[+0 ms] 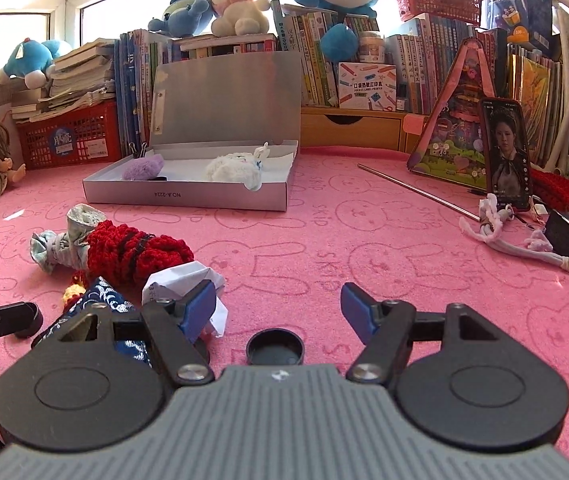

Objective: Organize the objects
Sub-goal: 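Withdraw both grippers from the box back toward the remaining items, then lower left gripper onto black round cap and close on it, then carry the black cap in the left gripper into the box, then open left gripper to drop the black cap inside the box, then withdraw both grippers from the box toward the cloth bundle and red pouch, then close left gripper on striped cloth bundle while right gripper grasps red knitted pouch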

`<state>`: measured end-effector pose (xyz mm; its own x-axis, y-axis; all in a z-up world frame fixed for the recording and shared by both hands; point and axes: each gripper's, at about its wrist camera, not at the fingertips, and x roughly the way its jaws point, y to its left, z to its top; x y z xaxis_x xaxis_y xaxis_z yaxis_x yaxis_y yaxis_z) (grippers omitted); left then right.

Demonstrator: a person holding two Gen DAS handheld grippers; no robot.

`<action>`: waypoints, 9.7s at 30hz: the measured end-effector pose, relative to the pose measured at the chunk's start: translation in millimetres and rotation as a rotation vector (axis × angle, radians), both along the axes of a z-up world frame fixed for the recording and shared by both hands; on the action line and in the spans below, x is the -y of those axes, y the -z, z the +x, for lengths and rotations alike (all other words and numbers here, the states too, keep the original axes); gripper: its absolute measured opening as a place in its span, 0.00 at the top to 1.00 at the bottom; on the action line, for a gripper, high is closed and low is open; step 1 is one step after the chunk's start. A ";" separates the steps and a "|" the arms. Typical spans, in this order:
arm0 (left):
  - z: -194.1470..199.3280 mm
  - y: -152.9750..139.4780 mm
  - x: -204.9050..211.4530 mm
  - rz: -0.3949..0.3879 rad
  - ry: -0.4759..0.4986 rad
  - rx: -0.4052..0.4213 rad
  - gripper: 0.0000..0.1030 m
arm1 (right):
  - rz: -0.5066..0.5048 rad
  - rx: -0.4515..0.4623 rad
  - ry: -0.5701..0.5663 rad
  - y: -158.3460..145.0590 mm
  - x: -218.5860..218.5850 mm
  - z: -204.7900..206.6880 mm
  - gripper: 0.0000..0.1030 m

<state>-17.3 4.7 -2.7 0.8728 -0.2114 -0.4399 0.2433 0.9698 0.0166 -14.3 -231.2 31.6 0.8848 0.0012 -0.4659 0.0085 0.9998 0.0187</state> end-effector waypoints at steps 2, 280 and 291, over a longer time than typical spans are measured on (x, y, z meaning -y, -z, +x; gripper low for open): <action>0.2 2.7 -1.9 0.006 -0.011 -0.010 0.07 | -0.004 -0.001 0.007 2.5 -0.2 -3.3 0.23; 115.6 -20.2 2.6 -0.011 -0.039 -0.120 0.07 | 0.216 -0.099 -0.184 -13.0 -52.0 75.9 0.09; 114.3 -22.5 -19.0 0.028 -0.082 -0.101 0.07 | 0.199 -0.131 -0.116 -7.8 -64.0 84.0 0.06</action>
<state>96.9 23.6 19.8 0.8376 -0.1278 -0.5311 0.1652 0.9860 0.0233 69.7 -167.2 39.4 0.8057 0.2023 -0.5568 -0.0906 0.9709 0.2216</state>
